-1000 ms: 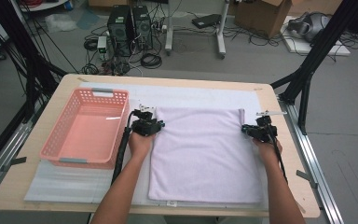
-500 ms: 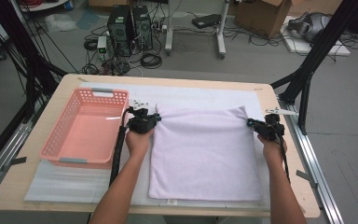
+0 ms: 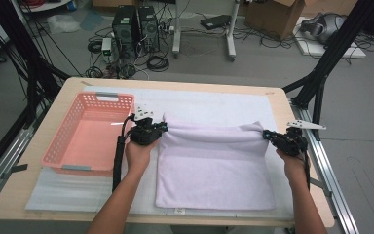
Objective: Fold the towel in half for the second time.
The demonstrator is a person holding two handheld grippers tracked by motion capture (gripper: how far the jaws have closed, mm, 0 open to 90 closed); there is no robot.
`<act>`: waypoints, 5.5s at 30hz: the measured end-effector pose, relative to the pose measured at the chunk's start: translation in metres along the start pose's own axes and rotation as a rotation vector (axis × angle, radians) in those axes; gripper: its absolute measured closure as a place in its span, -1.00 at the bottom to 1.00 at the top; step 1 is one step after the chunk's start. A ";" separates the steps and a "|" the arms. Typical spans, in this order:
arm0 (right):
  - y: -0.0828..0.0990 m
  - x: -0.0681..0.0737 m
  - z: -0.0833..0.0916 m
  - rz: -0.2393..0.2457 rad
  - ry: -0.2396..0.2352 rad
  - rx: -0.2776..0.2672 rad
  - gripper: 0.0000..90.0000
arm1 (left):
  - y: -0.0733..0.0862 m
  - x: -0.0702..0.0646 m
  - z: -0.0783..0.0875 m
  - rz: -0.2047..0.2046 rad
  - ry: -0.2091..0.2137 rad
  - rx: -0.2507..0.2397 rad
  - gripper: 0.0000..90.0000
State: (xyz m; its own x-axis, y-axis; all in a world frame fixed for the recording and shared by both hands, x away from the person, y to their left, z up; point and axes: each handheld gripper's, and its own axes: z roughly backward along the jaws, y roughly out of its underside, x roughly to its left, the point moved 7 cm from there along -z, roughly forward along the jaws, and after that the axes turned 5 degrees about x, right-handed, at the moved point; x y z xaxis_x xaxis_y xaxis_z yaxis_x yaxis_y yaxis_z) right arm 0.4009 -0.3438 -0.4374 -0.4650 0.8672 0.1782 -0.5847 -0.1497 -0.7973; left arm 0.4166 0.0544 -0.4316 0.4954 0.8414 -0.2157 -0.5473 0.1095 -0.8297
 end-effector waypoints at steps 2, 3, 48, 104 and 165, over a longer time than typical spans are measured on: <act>0.002 0.003 0.007 0.002 -0.011 -0.009 0.94 | 0.004 -0.002 0.005 -0.004 0.008 0.001 0.89; 0.003 0.006 0.010 0.005 -0.014 -0.012 0.94 | 0.007 -0.004 0.008 -0.007 0.014 0.003 0.89; 0.034 0.023 -0.004 0.014 0.065 0.189 0.03 | 0.057 -0.010 0.008 0.037 0.048 0.118 -0.04; 0.097 0.076 0.105 0.158 0.005 0.038 0.95 | 0.129 -0.076 0.103 -0.138 0.229 0.043 0.71; 0.068 0.019 0.003 0.106 -0.061 0.172 0.84 | 0.080 -0.023 0.016 -0.021 0.101 0.113 0.74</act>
State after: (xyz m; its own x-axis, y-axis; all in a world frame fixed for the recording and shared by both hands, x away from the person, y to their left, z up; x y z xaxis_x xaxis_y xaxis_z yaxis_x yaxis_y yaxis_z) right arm 0.3499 -0.3392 -0.4864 -0.5665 0.8125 0.1376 -0.6328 -0.3220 -0.7042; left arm 0.3508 0.0518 -0.4845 0.5701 0.7812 -0.2544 -0.6055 0.1902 -0.7728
